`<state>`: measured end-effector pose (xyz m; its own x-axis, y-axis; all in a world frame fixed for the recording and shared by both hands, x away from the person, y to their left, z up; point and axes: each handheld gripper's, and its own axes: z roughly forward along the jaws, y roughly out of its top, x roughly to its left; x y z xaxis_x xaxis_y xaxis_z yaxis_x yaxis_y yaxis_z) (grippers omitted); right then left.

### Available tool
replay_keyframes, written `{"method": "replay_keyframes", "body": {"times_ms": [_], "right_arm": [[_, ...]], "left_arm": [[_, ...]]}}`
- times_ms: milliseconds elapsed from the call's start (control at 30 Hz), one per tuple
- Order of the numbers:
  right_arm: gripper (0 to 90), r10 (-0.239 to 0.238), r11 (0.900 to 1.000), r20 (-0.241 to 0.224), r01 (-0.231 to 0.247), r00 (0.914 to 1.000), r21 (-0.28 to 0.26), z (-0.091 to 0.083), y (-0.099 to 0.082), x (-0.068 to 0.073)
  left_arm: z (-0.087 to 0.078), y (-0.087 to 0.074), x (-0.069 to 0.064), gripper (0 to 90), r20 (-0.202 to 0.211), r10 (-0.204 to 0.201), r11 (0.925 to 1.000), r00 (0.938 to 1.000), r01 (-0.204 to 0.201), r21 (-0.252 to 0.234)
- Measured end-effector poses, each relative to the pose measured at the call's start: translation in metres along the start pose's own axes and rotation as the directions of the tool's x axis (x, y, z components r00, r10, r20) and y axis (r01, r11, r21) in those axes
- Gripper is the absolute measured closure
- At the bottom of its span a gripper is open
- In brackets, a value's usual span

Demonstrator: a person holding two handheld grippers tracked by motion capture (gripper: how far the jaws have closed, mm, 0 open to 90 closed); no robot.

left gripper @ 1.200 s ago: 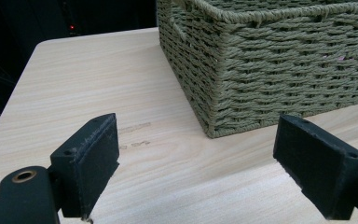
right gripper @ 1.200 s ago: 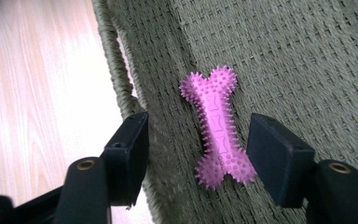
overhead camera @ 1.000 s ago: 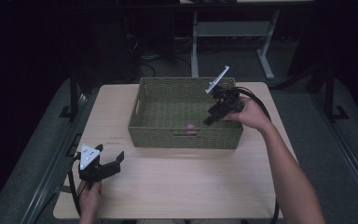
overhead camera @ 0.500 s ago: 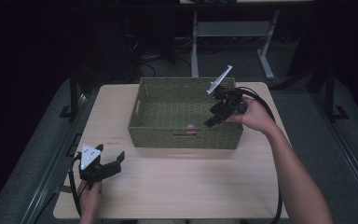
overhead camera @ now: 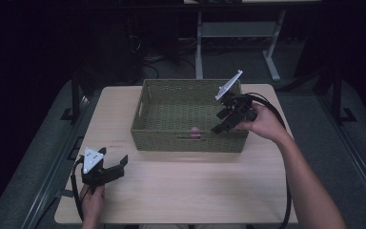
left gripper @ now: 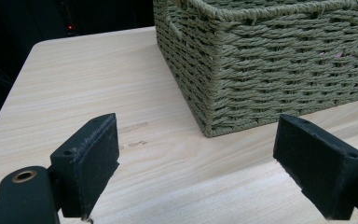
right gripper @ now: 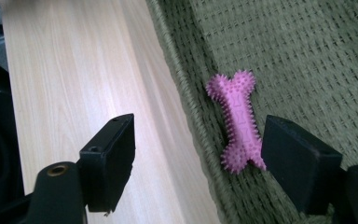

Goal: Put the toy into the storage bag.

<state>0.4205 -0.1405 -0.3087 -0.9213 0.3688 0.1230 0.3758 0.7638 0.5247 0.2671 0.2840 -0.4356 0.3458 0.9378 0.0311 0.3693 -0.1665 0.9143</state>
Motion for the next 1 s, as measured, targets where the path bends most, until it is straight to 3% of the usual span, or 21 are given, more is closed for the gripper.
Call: {"method": "replay_keyframes", "body": {"times_ms": [467,1000], "right_arm": [[24.0,-0.014,0.9994,0.004,0.014,0.9999,-0.031,-0.015,-0.020,0.022],[24.0,-0.033,0.9982,0.003,0.033,0.9995,-0.049,-0.012,-0.050,0.041]], "left_arm": [[0.000,0.000,0.000,13.7,-0.002,-0.005,1.0000,1.0000,0.005,0.002],[0.000,0.000,0.000,13.6,-0.001,0.005,1.0000,1.0000,-0.005,0.004]]}}
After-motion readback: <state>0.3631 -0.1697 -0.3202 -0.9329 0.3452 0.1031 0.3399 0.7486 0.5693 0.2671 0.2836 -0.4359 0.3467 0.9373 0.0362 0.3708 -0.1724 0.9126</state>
